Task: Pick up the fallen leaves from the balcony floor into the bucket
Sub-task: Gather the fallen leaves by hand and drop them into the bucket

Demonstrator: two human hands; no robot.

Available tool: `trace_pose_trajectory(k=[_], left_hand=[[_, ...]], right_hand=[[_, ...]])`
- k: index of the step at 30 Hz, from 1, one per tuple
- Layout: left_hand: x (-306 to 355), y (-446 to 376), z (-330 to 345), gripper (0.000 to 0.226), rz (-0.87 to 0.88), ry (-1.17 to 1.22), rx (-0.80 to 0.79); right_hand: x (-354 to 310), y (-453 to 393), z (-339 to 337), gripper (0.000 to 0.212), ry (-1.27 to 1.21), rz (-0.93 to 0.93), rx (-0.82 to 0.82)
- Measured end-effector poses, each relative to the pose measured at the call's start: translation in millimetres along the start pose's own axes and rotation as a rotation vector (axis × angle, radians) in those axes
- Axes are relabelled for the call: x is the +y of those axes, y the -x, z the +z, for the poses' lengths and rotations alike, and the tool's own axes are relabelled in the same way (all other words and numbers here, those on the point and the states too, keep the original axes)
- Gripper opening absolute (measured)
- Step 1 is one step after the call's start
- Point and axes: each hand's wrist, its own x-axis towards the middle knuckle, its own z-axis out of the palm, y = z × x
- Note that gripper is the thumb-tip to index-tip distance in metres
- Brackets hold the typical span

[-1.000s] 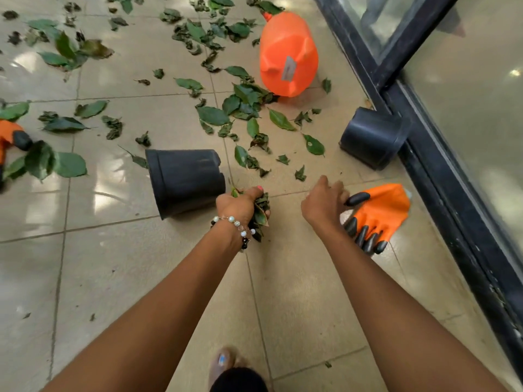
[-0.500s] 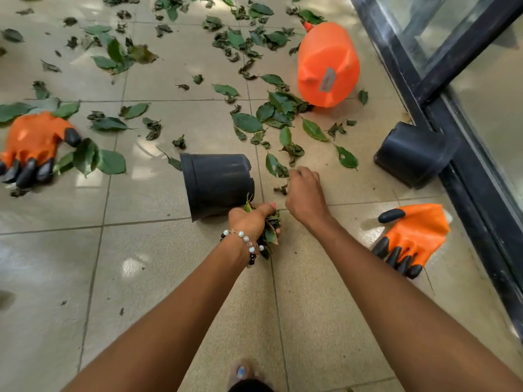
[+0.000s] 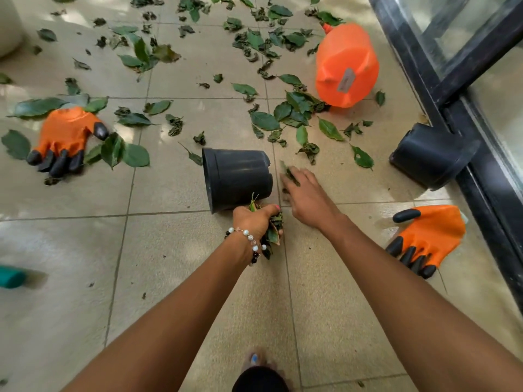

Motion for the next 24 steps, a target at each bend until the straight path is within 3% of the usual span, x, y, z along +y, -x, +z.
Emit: trace_pose_trajectory(k=[4,11,13,15,17,18,21,24], left_hand=[[-3.0,2.9,-5.7,0.051,0.002,-0.001,0.014],[-13.3,20.6,-16.0,0.045,-0.018,-0.025,0.007],[-15.2,24.2,-20.8,0.049,-0.026,-0.002,0.001],[-15.5,29.2,-24.3,0.051,-0.027,0.045,-0.005],[-15.7,34.2,-24.7,0.046,-0.025,0.106,-0.007],[-15.6,38.0,-23.5,0.043,-0.026,0.138,-0.013],[-18.7,43.8,-16.3,0.029,-0.008,0.210,0.028],[-21.5,52.3,-2.4,0.014,-0.008,0.287,0.086]], right_hand=[[-3.4,32.3,7.4,0.058,0.005,0.040,0.097],[-4.6,69.2,22.9,0.032,-0.167,0.069,0.264],[-5.6,75.4,15.6,0.026,-0.486,0.250,0.380],[-8.9,84.4,4.1,0.025,-1.166,0.470,0.421],[-15.8,95.1,-5.2,0.023,-1.865,0.527,0.375],[-19.4,100.8,-8.7,0.023,-2.057,0.510,0.341],[-35.5,115.9,-15.1,0.018,-2.312,0.435,0.283],[-59.3,118.2,-17.5,0.015,-2.508,0.521,0.360]])
